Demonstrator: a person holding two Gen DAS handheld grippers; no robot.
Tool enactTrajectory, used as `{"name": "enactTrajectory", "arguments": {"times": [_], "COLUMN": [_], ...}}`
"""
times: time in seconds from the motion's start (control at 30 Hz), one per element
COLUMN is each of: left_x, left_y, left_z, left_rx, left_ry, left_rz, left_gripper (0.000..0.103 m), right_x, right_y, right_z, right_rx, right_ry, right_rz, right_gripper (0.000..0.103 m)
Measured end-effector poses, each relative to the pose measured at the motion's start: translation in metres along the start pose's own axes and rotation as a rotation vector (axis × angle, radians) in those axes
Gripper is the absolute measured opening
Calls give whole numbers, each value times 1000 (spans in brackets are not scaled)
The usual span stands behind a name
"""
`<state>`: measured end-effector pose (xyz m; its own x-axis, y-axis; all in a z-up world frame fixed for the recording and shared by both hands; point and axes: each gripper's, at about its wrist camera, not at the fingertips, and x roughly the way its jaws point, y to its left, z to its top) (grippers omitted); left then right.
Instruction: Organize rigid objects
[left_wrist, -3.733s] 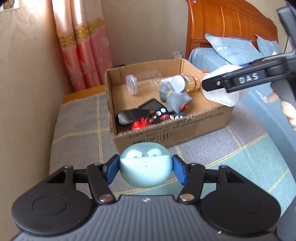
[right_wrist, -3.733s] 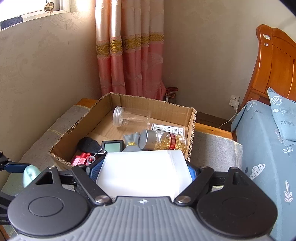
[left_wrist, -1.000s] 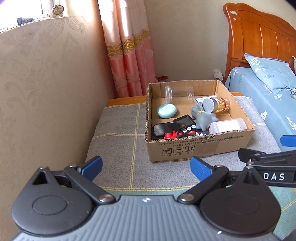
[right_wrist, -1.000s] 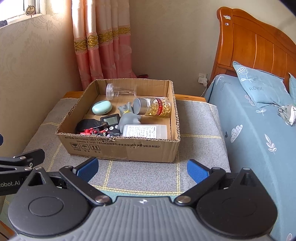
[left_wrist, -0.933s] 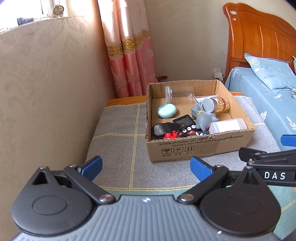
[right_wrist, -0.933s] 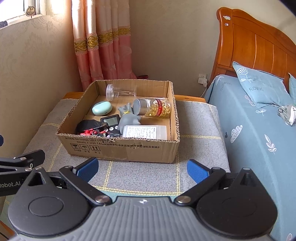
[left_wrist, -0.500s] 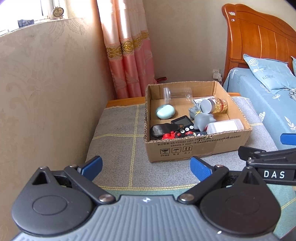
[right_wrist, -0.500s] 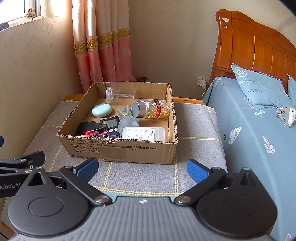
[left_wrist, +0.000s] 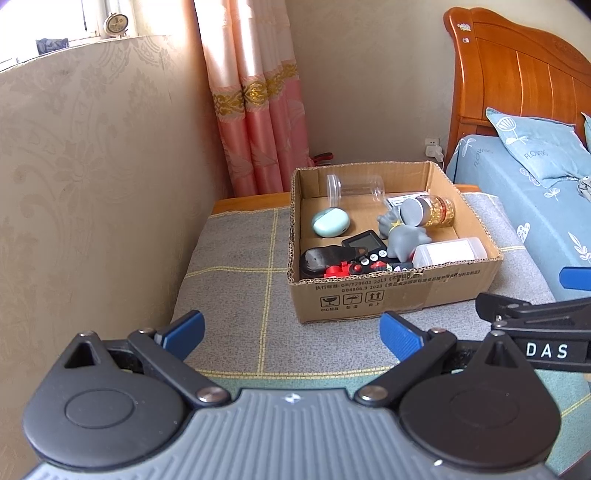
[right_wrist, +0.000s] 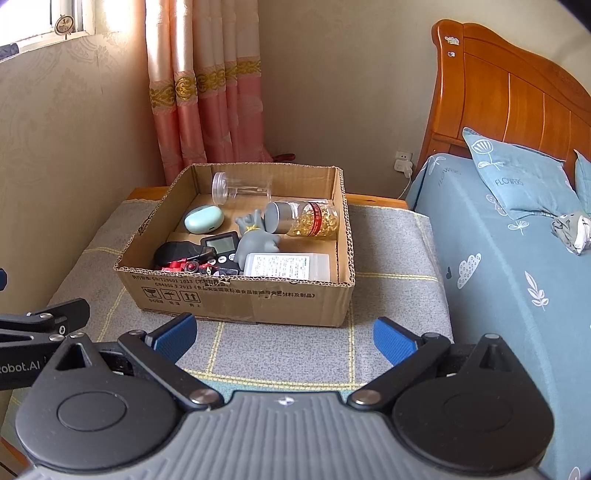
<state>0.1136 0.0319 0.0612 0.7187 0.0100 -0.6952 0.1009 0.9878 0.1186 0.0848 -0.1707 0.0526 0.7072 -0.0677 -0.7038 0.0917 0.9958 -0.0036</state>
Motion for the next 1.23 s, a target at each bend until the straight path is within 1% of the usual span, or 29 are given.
{"name": "enactTrajectory", "arguments": {"times": [1.23], "left_x": [-1], "left_y": [-2], "left_z": [-3], "left_rx": [-2], "left_ry": [7], "left_rz": [-1], "left_gripper": [101], "right_x": [0], "right_y": [-3], "right_z": [-3], "right_rx": [-1], "right_ry": [-1], "right_rz": [-1], "right_gripper": [103]}}
